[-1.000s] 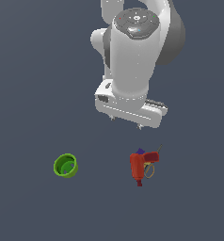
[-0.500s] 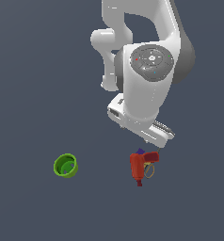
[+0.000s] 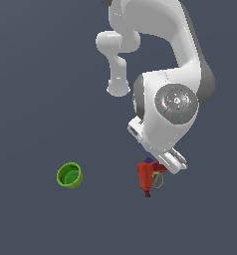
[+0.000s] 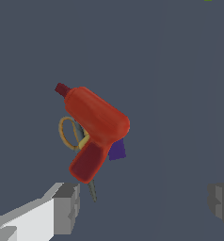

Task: Pick up a designated object from a clutter of objects.

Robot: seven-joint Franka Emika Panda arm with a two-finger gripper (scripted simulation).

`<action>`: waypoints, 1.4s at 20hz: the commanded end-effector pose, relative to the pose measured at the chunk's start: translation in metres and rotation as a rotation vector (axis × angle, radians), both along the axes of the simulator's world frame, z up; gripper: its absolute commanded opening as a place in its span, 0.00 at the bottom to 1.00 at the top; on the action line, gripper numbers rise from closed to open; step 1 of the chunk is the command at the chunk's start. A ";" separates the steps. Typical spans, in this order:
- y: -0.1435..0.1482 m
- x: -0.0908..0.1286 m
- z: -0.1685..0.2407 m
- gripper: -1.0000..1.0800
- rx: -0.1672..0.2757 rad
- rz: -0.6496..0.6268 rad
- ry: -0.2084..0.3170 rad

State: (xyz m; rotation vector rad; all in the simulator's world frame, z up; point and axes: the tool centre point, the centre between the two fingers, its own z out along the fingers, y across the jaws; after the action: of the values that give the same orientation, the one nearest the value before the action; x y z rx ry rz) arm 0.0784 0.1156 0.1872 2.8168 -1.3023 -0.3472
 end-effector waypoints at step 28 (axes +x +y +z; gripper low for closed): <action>0.086 0.007 -0.117 1.00 -0.171 -0.530 0.165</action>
State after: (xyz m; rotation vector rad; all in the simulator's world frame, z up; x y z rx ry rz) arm 0.0858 0.2004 0.0722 2.2326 -1.9020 -0.4390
